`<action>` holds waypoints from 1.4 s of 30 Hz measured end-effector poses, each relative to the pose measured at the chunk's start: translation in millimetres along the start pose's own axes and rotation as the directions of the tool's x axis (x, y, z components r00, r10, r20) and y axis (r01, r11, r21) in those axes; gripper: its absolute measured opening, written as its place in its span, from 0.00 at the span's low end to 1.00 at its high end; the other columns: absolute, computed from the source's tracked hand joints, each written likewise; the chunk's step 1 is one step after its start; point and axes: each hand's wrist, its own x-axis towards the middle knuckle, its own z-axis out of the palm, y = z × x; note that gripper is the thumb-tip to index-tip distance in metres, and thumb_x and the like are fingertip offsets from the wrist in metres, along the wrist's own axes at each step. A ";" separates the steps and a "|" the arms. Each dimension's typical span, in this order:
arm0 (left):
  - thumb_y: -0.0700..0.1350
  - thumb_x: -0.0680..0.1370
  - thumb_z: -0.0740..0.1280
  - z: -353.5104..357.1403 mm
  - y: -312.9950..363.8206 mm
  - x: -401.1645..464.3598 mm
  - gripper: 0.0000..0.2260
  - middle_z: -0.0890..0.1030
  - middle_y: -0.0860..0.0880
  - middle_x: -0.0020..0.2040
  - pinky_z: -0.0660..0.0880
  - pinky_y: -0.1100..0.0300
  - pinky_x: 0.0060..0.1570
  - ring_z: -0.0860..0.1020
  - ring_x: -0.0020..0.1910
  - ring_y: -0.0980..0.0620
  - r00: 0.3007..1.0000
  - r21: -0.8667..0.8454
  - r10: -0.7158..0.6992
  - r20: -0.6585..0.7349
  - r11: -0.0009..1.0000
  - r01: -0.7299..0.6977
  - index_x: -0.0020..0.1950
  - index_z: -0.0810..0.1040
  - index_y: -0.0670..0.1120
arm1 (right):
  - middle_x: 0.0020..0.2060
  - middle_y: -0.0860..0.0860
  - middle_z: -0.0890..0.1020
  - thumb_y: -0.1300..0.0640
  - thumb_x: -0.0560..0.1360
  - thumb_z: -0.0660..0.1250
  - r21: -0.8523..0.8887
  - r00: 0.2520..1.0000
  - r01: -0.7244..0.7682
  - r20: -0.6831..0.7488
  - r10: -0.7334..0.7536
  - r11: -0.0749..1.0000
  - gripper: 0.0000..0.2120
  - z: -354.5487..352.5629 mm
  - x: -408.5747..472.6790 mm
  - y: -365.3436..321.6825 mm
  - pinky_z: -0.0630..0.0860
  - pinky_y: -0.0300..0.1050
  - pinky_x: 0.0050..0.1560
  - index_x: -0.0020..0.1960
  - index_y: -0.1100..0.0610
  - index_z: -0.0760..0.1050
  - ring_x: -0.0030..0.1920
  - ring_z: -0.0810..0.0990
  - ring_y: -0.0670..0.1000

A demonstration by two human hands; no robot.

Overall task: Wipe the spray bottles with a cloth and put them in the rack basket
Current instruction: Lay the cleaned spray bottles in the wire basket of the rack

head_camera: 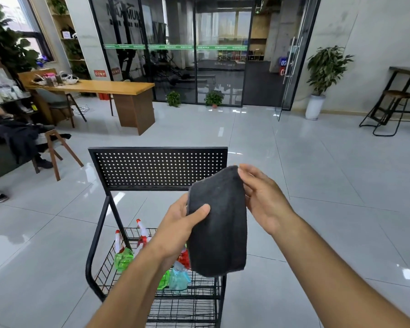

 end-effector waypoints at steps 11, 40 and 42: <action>0.35 0.84 0.68 -19.8 24.3 4.3 0.18 0.86 0.42 0.64 0.83 0.57 0.53 0.84 0.63 0.43 0.994 0.118 -0.065 0.086 0.991 0.054 0.73 0.73 0.43 | 0.52 0.55 0.88 0.54 0.83 0.69 -0.218 0.993 0.012 0.117 0.014 0.976 0.11 -6.9 -21.4 47.7 0.82 0.44 0.53 0.60 0.58 0.82 0.52 0.87 0.53; 0.33 0.83 0.68 -32.2 38.5 37.4 0.15 0.87 0.51 0.47 0.80 0.63 0.54 0.83 0.46 0.59 0.970 0.717 0.239 -0.033 0.682 -0.144 0.59 0.87 0.51 | 0.37 0.43 0.79 0.51 0.79 0.75 -0.718 0.954 0.299 0.239 -0.181 0.629 0.13 -13.9 0.1 0.5 0.73 0.41 0.47 0.40 0.52 0.74 0.41 0.76 0.43; 0.34 0.84 0.67 -33.6 36.6 38.6 0.16 0.87 0.51 0.50 0.81 0.60 0.56 0.84 0.51 0.54 0.971 0.723 0.237 -0.034 0.676 -0.140 0.60 0.86 0.53 | 0.38 0.47 0.79 0.50 0.79 0.74 -0.732 0.945 0.328 0.262 -0.198 0.597 0.11 -17.9 -0.2 1.8 0.74 0.44 0.47 0.42 0.51 0.76 0.40 0.75 0.45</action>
